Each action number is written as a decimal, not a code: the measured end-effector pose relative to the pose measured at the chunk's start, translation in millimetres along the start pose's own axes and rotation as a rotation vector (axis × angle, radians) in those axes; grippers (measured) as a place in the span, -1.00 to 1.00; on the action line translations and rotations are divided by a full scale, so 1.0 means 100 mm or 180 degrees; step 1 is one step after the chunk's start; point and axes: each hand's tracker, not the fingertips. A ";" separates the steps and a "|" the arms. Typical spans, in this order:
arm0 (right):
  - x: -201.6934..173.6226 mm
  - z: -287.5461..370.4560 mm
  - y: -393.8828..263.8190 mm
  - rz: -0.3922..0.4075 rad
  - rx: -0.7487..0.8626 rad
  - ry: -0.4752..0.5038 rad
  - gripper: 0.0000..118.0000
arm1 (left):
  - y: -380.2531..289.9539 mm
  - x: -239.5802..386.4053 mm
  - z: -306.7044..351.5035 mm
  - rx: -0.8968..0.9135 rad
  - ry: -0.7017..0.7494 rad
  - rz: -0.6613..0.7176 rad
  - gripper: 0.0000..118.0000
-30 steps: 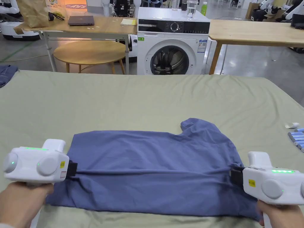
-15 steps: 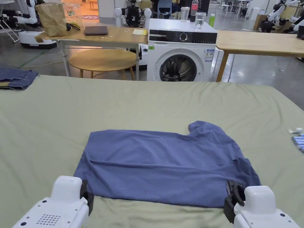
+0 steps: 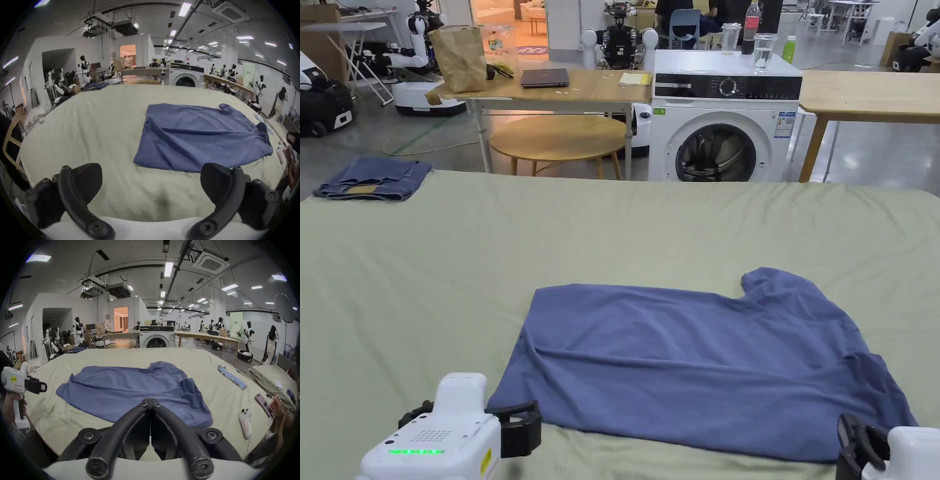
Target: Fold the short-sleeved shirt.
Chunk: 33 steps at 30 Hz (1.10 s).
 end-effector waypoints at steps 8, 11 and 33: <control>0.50 -0.24 -0.17 -0.0130 -0.0395 -0.0404 -1.00 | 0.21 0.03 -0.89 -0.0522 0.0290 -0.0153 0.89; 0.67 -0.37 -0.27 -0.0177 -0.0653 -0.0511 -1.00 | 0.17 0.06 -1.14 -0.0914 0.0322 -0.0193 0.59; 1.14 -1.09 -0.18 -0.0368 -0.1208 -0.0487 -0.87 | 0.24 0.16 -0.77 -0.0626 0.0055 -0.0329 -0.97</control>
